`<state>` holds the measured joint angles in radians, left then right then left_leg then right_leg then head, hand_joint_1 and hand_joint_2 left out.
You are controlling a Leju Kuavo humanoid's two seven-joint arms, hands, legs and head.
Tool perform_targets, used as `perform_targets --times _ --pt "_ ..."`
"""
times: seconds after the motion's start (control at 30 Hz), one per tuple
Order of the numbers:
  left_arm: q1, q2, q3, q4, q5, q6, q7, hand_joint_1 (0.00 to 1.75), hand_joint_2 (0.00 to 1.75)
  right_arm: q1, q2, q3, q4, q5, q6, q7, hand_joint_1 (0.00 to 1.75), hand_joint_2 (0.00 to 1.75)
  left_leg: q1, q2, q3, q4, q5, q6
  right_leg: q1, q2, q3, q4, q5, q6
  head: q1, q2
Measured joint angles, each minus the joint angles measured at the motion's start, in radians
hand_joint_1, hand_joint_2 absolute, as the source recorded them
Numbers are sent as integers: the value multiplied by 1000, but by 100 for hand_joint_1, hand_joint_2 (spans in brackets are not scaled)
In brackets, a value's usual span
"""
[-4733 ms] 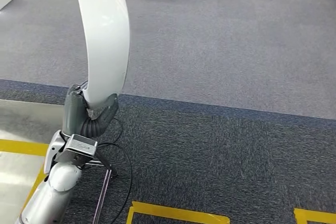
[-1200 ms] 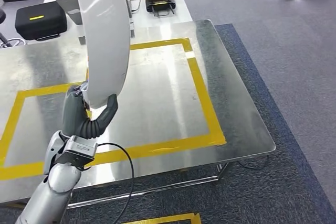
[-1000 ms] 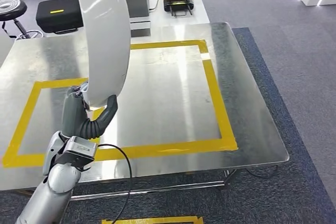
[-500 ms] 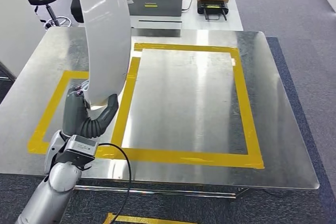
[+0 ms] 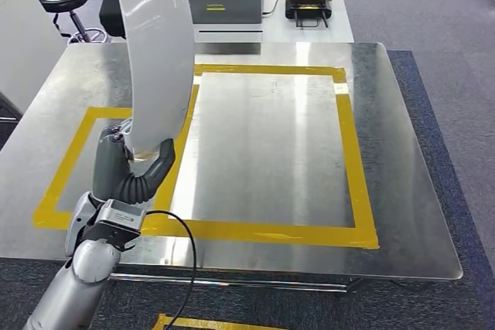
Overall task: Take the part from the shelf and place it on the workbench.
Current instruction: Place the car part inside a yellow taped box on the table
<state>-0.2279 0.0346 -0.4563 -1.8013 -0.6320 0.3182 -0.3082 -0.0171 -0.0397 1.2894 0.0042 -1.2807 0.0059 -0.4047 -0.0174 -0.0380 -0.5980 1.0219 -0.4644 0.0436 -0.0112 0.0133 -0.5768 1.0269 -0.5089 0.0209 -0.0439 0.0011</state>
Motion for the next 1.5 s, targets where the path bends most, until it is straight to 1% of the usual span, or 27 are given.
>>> perform_targets --times 0.03,0.07,0.1,0.13,0.17,0.2,0.23,0.27,0.33,0.43,0.57,0.67,0.73,0.83,0.9,1.03,1.23,1.33,1.5 --pt "39 2 9 -20 -7 32 -7 175 175 3 0 6 0 44 -16 -2 0 175 0 1 2 -2 -2 -6 0 2 2 0 -1 -2 3 0" --pt "121 4 28 -63 -6 91 -26 175 175 11 0 20 0 122 -41 -6 0 175 -1 5 8 -5 -7 -13 -1 7 6 0 -4 -5 5 0" --pt "243 6 65 -125 16 173 -75 175 175 28 0 45 0 243 -72 -12 0 175 -1 12 16 -7 -13 -21 -2 15 11 -1 -8 -8 5 0" --pt "388 7 119 -191 65 260 -149 175 175 53 0 77 0 387 -100 -18 0 175 -2 18 26 -8 -20 -26 -2 22 16 -1 -13 -9 4 0" --pt "515 7 182 -241 135 331 -227 175 175 84 0 109 0 531 -119 -24 0 175 -2 20 32 -7 -25 -28 -3 22 21 -2 -19 -9 2 0" --pt "606 7 244 -271 200 372 -291 175 175 112 0 133 0 651 -129 -27 0 175 -2 15 35 -6 -28 -27 -3 16 26 -2 -24 -7 0 0" --pt "664 8 293 -289 236 389 -321 175 175 130 0 147 0 721 -131 -28 0 175 -1 6 34 -5 -28 -26 -2 7 28 -3 -27 -6 0 0" --pt "698 8 325 -306 241 390 -320 175 175 136 0 156 0 750 -131 -28 0 175 0 -1 33 -5 -28 -26 -1 0 30 -3 -29 -6 1 0" --pt "743 8 350 -342 192 386 -283 175 175 128 0 166 0 741 -128 -27 0 175 1 -4 34 -5 -30 -26 -1 -4 30 -5 -32 -7 1 0" --pt "776 10 370 -373 149 384 -231 175 175 119 -1 175 0 733 -121 -25 0 175 0 -5 41 -5 -36 -26 -1 -4 34 -7 -37 -5 1 0" --pt "795 17 388 -395 140 384 -213 175 175 120 -1 178 0 737 -120 -25 0 175 0 -5 44 -3 -37 -24 -1 -4 38 -8 -36 -3 1 0" --pt "802 28 393 -399 139 384 -190 175 175 121 -1 177 0 751 -139 -25 0 175 -1 -5 44 -2 -37 -24 -2 -3 40 -8 -36 -2 1 0" --pt "806 37 401 -399 146 382 -156 175 175 122 -1 176 0 768 -160 -19 0 175 -1 -5 45 -2 -38 -24 -2 -3 41 -8 -36 -2 1 0" --pt "809 65 429 -394 186 349 -79 175 175 122 -1 170 0 805 -173 -13 0 175 -1 -5 45 -1 -38 -23 -2 -3 44 -8 -36 -2 1 0" --pt "808 86 457 -387 216 317 -49 175 175 122 -2 162 0 824 -172 -13 0 175 -1 -5 45 -1 -38 -23 -2 -3 47 -8 -36 -2 1 0" --pt "806 111 497 -375 234 298 -38 175 175 122 -4 149 0 834 -172 -13 0 175 -1 -4 46 -1 -38 -23 -2 -3 49 -8 -36 -2 1 0" --pt "805 126 518 -366 235 286 -29 175 175 121 -5 143 0 843 -171 -13 0 175 -1 -4 47 -2 -39 -22 -2 -3 43 -8 -37 -2 1 0" --pt "793 127 544 -349 240 224 3 175 175 120 -8 132 0 871 -164 -20 0 175 -1 -5 47 -2 -40 -22 -2 -3 43 -9 -38 -2 1 0" --pt "721 127 670 -246 248 45 15 175 175 116 -22 99 0 943 -145 -39 0 175 -1 -4 48 -1 -40 -22 -2 -3 43 -9 -37 -2 1 0"
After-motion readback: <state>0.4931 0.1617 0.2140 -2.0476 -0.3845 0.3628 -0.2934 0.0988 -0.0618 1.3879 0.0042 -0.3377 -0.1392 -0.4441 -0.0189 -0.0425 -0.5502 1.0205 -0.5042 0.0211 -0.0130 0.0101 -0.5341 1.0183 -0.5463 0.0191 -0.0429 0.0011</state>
